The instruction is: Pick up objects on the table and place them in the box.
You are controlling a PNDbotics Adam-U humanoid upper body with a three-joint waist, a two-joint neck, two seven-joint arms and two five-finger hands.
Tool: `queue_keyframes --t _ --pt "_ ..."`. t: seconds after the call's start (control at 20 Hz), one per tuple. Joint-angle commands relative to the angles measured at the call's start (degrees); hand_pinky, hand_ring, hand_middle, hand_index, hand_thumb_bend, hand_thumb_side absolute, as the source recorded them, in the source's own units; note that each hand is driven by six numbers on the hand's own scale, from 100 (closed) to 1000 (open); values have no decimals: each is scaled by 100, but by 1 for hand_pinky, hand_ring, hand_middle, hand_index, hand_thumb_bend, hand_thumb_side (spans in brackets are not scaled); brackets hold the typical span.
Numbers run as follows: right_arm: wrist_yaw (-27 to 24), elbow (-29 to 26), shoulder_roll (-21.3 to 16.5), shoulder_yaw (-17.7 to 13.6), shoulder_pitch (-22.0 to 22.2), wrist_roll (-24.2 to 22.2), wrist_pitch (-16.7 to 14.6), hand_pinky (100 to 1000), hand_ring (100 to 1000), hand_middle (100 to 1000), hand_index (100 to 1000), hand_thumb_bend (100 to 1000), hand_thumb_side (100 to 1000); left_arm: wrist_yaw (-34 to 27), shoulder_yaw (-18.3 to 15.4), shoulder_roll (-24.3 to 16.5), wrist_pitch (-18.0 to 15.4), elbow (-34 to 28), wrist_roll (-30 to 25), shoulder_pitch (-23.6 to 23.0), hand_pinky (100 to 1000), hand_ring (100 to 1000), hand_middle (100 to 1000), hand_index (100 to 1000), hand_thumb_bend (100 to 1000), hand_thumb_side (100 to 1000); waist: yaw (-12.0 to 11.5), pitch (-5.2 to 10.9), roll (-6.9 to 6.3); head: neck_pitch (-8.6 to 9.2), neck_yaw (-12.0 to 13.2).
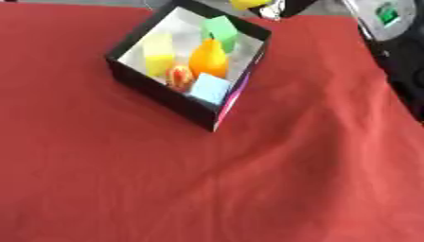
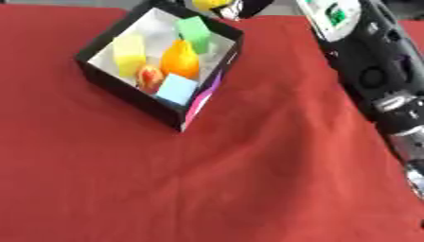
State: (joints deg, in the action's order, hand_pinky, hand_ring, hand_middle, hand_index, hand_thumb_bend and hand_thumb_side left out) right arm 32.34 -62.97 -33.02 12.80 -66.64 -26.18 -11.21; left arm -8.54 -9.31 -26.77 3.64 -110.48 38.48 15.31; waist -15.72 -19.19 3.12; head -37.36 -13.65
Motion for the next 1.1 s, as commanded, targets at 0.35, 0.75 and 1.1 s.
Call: queue_keyframes --t 0.35,0.75,1.1 --pt "1028 691 351 116 -117 116 -766 879 836 755 974 423 148 -7 -12 -77 1 -113 -37 80 750 692 639 732 293 481 -31 72 -25 68 -42" --pt "170 -96 -21 -104 134 -88 -675 889 811 744 978 219 132 11 -48 -97 4 -87 -9 -11 749 691 639 732 294 480 74 139 -62 22 85" --pt "-2817 -2530 -1205 -638 1406 839 723 861 719 659 920 100 100 61 -128 -116 5 -59 73 -175 748 689 638 732 297 481 318 259 -78 -88 383"
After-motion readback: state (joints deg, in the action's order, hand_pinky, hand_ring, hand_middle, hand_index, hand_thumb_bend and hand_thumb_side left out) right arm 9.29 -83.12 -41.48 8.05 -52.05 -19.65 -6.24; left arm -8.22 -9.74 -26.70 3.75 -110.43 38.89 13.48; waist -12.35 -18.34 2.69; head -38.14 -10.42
